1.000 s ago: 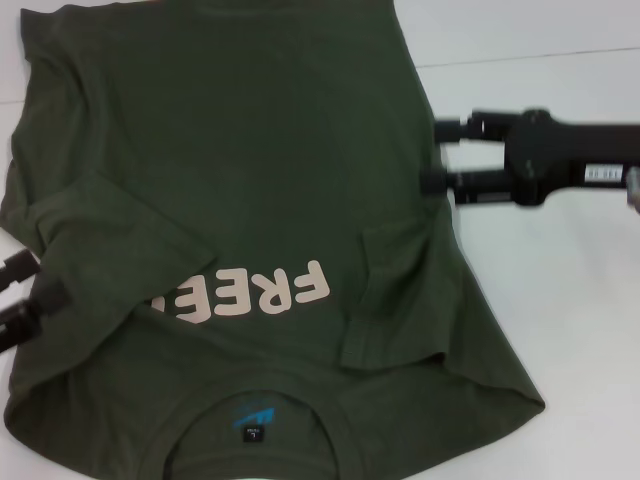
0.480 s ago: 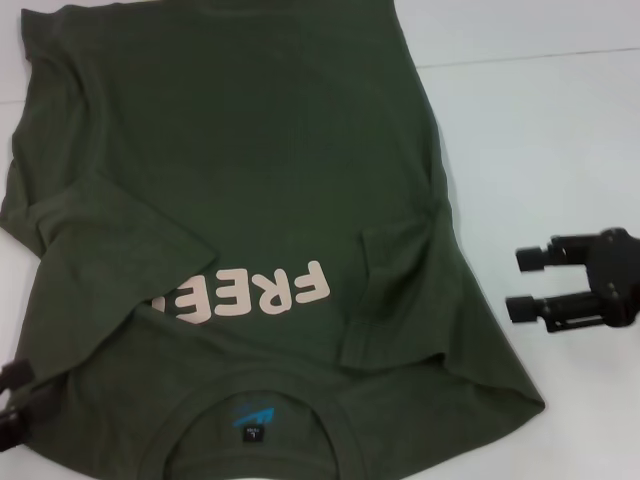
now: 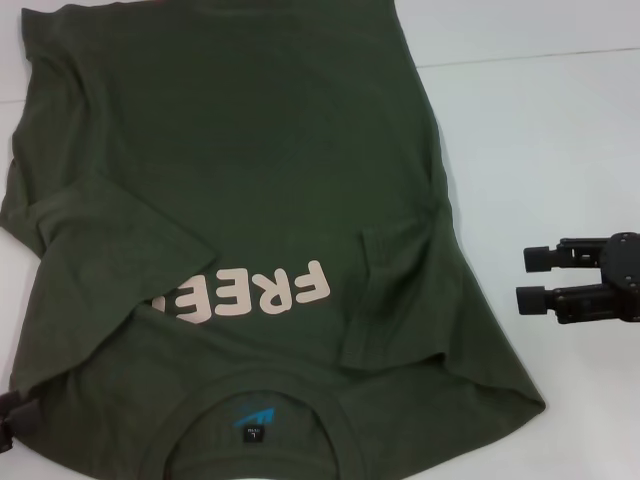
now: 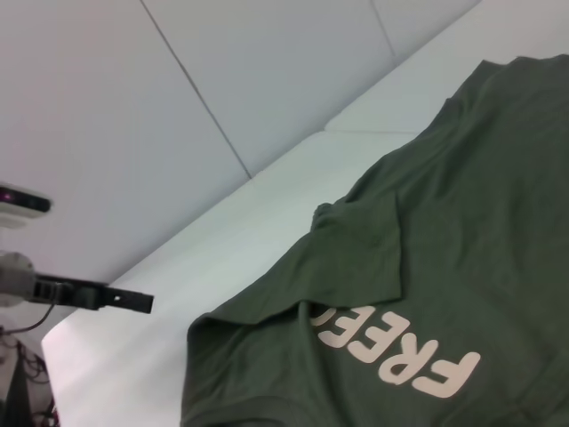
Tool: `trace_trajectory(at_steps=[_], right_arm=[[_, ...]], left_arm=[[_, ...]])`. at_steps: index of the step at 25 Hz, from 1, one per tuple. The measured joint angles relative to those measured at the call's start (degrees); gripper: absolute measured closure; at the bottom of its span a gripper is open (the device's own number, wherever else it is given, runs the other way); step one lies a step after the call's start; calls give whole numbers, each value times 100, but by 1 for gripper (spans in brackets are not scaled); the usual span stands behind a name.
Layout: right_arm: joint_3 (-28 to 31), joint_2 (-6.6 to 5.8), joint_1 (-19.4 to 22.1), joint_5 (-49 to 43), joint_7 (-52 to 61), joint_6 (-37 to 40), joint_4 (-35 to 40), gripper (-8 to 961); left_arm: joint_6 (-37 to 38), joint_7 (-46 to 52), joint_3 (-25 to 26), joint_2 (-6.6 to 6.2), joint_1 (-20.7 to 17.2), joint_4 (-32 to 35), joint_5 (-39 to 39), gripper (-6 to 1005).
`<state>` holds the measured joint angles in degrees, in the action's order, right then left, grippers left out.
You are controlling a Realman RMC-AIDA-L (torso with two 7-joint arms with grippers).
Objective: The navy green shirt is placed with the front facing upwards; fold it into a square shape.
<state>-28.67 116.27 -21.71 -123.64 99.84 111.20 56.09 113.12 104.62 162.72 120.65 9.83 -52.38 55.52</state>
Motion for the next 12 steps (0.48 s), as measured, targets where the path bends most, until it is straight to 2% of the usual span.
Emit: trace_trajectory(at_steps=[4, 8, 12], right_arm=[[-108, -15, -27, -45, 13, 13, 44, 97], [-39, -60, -27, -38, 77, -100, 96, 97], [-13, -82, -54, -47, 104, -203, 134, 97]], left_arm=[[-14, 475, 96, -37, 24, -157, -197, 117], [-172, 1825, 204, -99, 101, -293, -287, 133], [-329, 2895, 206, -153, 312, -346, -848, 170]])
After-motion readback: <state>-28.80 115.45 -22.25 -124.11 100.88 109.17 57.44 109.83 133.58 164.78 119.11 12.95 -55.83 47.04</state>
